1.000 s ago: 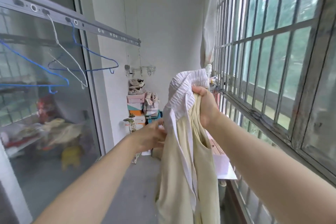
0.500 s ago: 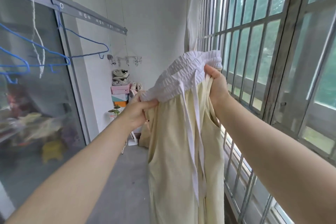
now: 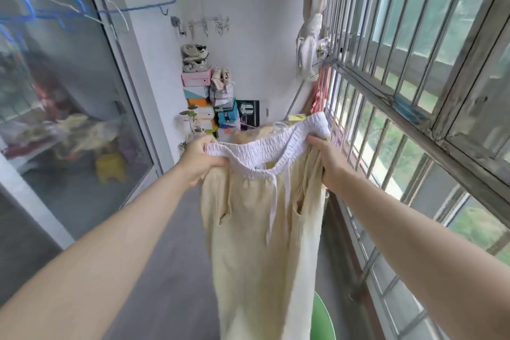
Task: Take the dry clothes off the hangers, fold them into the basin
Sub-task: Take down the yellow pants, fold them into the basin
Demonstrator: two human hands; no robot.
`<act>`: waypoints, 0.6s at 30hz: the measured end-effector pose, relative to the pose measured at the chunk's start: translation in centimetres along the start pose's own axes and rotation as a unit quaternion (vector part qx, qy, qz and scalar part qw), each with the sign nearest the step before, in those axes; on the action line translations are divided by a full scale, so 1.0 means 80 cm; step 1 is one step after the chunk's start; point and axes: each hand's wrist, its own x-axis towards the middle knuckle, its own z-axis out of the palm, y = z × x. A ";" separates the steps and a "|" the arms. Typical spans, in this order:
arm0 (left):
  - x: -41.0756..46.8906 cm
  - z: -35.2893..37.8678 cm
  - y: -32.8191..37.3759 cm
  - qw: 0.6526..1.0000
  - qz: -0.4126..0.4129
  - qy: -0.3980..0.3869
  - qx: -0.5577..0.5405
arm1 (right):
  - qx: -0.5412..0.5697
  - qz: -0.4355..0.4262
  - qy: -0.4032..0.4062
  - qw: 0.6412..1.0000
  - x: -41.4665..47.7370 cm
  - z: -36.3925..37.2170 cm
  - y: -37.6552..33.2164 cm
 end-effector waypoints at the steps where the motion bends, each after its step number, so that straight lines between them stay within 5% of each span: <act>1: -0.004 0.002 -0.009 1.000 -0.002 0.002 0.022 | -0.015 -0.001 0.011 1.000 0.002 -0.010 0.014; 11: -0.007 0.041 -0.085 0.986 -0.031 -0.104 0.123 | -0.170 -0.020 0.056 0.984 0.010 -0.102 0.104; 18: -0.007 0.051 -0.098 0.947 -0.006 -0.201 0.251 | -0.213 0.038 -0.020 0.976 0.009 -0.153 0.138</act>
